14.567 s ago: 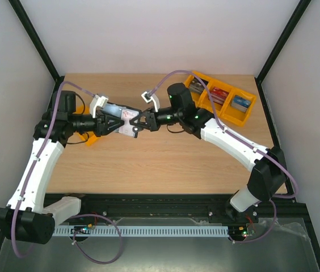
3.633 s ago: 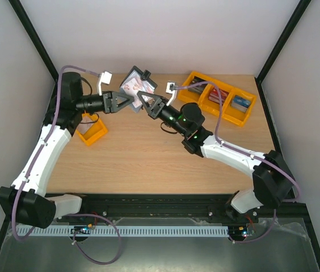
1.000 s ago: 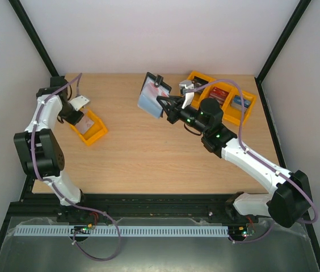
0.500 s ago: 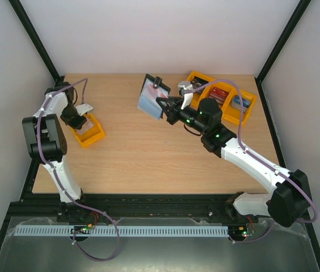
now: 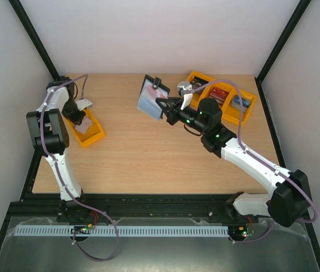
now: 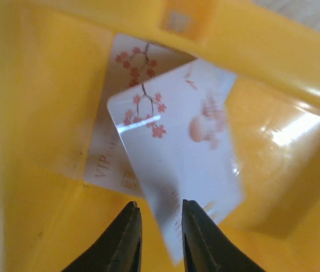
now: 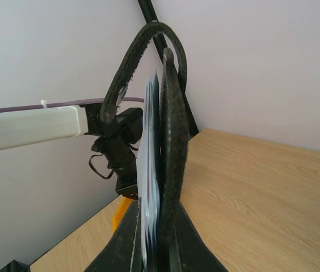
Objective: Take the credit cards out of the card holder
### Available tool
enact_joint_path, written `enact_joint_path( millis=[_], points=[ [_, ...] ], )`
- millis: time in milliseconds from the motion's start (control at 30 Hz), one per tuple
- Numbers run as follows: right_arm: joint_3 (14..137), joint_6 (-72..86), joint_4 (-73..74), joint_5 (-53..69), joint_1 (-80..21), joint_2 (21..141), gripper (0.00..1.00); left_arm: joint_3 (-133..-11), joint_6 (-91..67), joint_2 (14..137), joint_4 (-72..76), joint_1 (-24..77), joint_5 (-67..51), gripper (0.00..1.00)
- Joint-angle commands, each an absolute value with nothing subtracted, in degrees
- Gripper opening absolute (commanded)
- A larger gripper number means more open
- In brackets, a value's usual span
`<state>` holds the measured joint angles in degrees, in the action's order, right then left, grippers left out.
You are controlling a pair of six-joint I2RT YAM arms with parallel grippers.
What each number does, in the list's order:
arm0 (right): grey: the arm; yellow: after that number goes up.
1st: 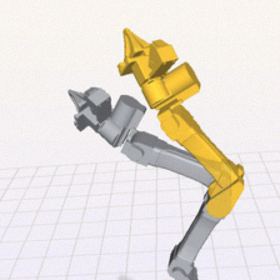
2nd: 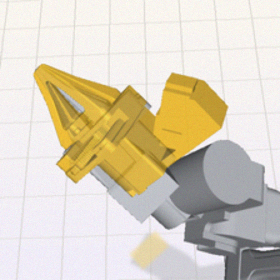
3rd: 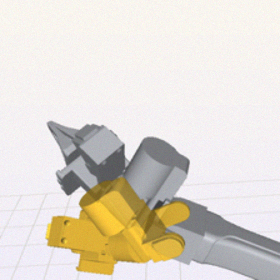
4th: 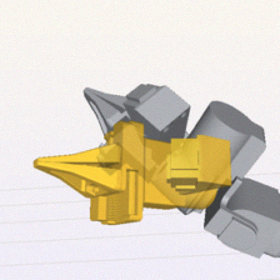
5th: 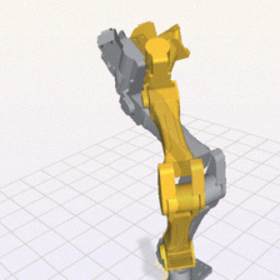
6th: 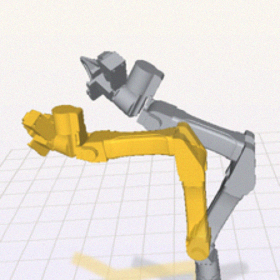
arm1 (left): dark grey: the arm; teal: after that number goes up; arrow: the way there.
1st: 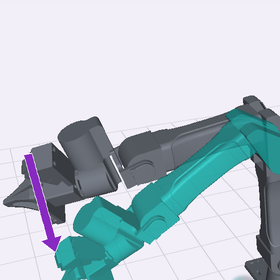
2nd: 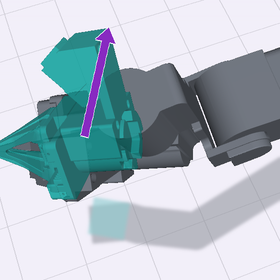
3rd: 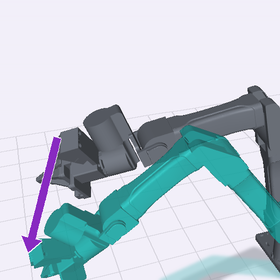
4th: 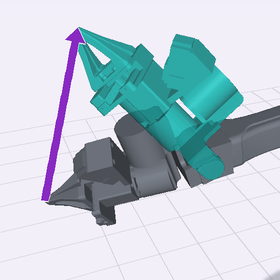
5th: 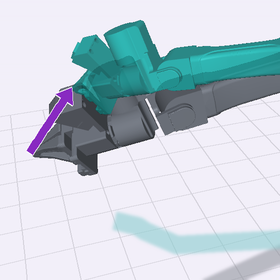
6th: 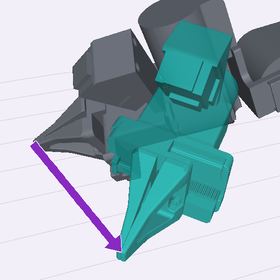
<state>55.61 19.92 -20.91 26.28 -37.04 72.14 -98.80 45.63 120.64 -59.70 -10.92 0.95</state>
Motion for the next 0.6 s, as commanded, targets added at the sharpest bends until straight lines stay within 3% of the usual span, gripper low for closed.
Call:
enact_joint_path(
  millis=[0,300,567],
  points=[
    [56.24,19.69,-22.92,27.84,-37.09,72.41,0.02,-102.07,43.68,122.68,-59.42,-10.96,4.39,0.26],
    [55.71,19.86,-22.4,29.23,-37.09,72.1,0.02,-101.54,41.77,118.98,-51.75,-9.73,6.53,0.3],
    [55.34,19.42,-21.98,30.46,-37.09,71.34,0.02,-98.88,38.5,109.3,-56.27,-9.03,-11.46,0.39]
  ],
)
